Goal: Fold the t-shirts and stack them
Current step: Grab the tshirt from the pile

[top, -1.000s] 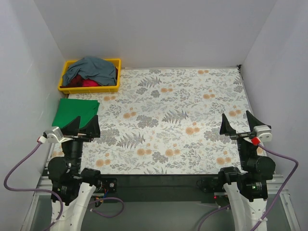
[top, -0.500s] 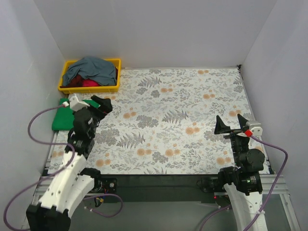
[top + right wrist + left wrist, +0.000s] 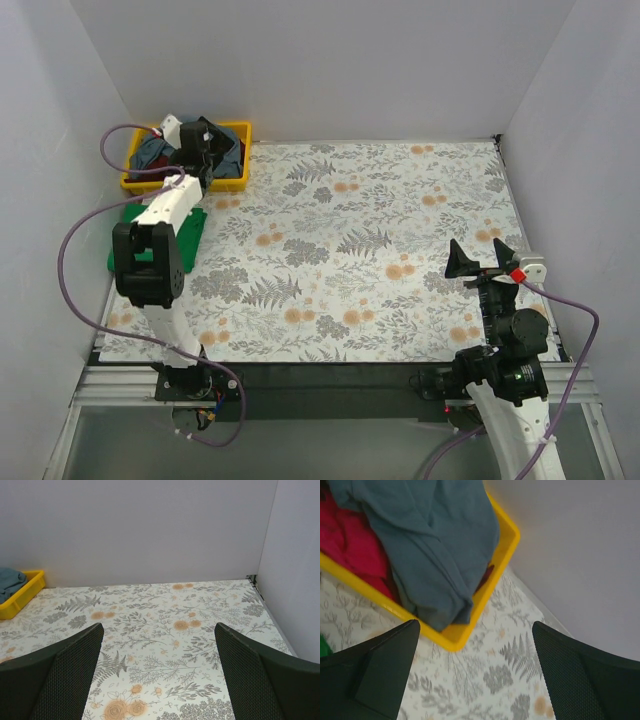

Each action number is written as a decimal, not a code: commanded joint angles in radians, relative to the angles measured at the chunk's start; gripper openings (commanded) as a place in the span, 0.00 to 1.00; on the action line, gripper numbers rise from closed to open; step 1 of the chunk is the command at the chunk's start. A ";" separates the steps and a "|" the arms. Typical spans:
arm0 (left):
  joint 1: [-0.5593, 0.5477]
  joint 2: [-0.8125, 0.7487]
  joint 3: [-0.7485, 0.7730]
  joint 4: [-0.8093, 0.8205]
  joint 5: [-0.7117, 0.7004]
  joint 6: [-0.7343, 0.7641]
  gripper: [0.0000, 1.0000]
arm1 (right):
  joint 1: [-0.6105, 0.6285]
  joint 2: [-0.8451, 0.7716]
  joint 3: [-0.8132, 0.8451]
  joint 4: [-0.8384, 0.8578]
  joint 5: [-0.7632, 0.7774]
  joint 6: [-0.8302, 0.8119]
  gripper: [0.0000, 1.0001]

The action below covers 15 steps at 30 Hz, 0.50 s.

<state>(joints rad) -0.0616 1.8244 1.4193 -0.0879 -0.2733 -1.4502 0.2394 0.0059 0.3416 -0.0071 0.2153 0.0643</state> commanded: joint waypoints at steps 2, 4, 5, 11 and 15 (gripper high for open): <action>0.054 0.194 0.220 -0.075 -0.026 0.024 0.95 | 0.020 -0.077 0.011 0.012 0.044 -0.003 0.98; 0.060 0.289 0.318 -0.076 -0.027 0.040 0.93 | 0.026 -0.064 0.011 0.012 0.044 -0.003 0.98; 0.060 0.318 0.351 -0.075 -0.032 0.043 0.92 | 0.029 -0.060 0.011 0.012 0.039 -0.006 0.98; 0.092 0.492 0.495 -0.082 -0.024 0.060 0.86 | 0.034 -0.030 0.011 0.012 0.035 -0.009 0.98; 0.095 0.530 0.515 -0.081 -0.007 0.094 0.61 | 0.037 -0.021 0.011 0.010 0.033 -0.009 0.98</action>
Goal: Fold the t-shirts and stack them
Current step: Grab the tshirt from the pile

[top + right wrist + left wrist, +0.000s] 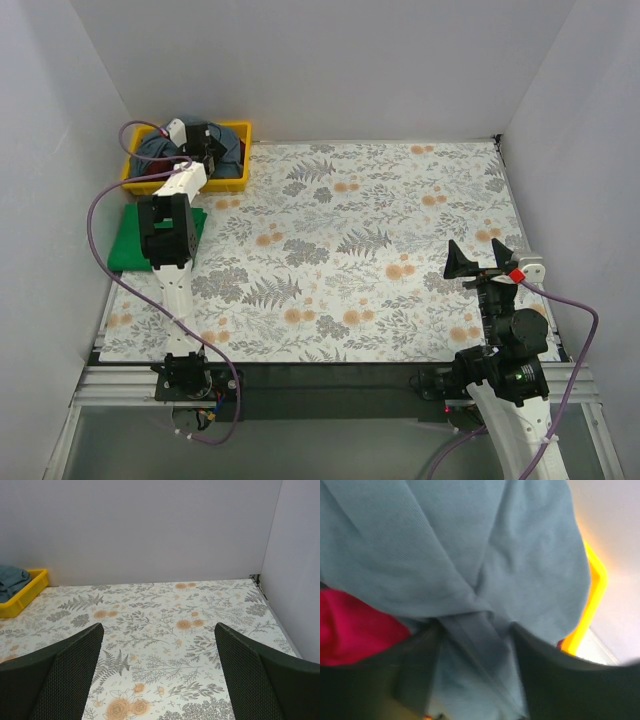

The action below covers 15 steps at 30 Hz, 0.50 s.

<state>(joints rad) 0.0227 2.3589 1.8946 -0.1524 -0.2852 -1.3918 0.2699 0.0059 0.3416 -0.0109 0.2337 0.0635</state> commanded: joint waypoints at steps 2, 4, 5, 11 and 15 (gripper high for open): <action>0.013 -0.023 0.035 -0.009 0.006 0.066 0.31 | 0.006 -0.021 0.011 0.014 0.016 -0.010 0.98; 0.011 -0.070 0.011 0.017 -0.003 0.091 0.14 | 0.005 -0.021 0.010 0.014 0.016 -0.010 0.98; 0.011 -0.091 0.000 0.027 -0.008 0.102 0.04 | 0.006 -0.021 0.010 0.014 0.013 -0.010 0.98; 0.006 -0.279 -0.077 0.102 -0.057 0.180 0.01 | 0.008 -0.029 0.011 0.014 0.009 -0.010 0.98; -0.009 -0.384 -0.118 0.192 -0.074 0.275 0.02 | 0.006 -0.032 0.011 0.012 0.004 -0.010 0.98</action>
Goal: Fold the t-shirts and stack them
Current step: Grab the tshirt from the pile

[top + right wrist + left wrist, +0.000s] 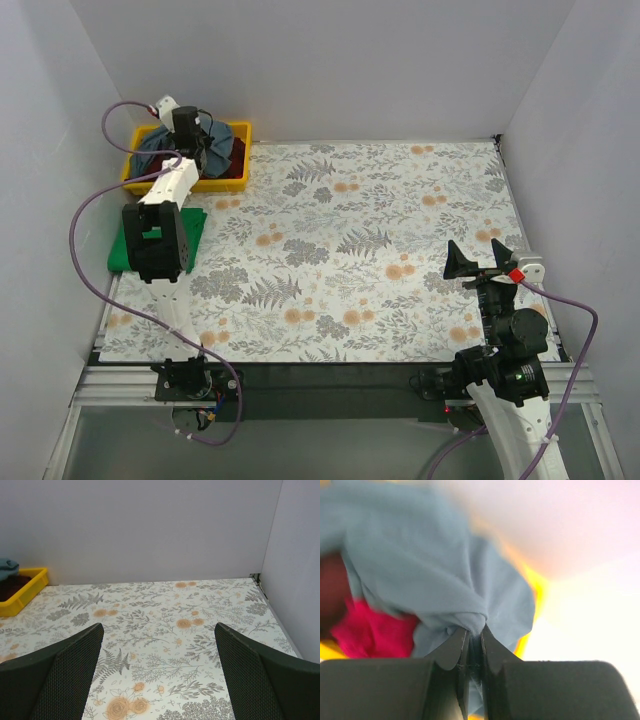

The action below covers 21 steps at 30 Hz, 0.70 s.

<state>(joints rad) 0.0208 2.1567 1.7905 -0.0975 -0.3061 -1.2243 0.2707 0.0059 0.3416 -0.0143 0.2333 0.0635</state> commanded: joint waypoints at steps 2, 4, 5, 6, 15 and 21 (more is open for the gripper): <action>-0.007 -0.199 -0.031 0.171 -0.042 0.144 0.03 | 0.007 -0.034 0.011 0.016 0.006 -0.010 0.98; -0.007 -0.199 -0.022 0.157 -0.033 0.155 0.03 | 0.007 -0.037 0.011 0.016 0.006 -0.010 0.98; -0.007 -0.202 -0.010 0.150 -0.012 0.167 0.03 | 0.007 -0.037 0.011 0.016 0.006 -0.008 0.98; -0.040 -0.216 -0.008 0.148 -0.007 0.175 0.03 | 0.005 -0.038 0.011 0.016 0.006 -0.010 0.98; -0.180 -0.313 0.141 0.136 0.160 0.198 0.00 | 0.007 -0.041 0.014 0.016 0.003 -0.014 0.98; -0.344 -0.351 0.279 0.104 0.436 0.102 0.00 | 0.005 -0.043 0.017 0.016 -0.009 -0.017 0.98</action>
<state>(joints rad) -0.2386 1.9484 1.9694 -0.0353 -0.0837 -1.0649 0.2707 0.0063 0.3416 -0.0269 0.2310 0.0547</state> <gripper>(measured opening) 0.056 0.983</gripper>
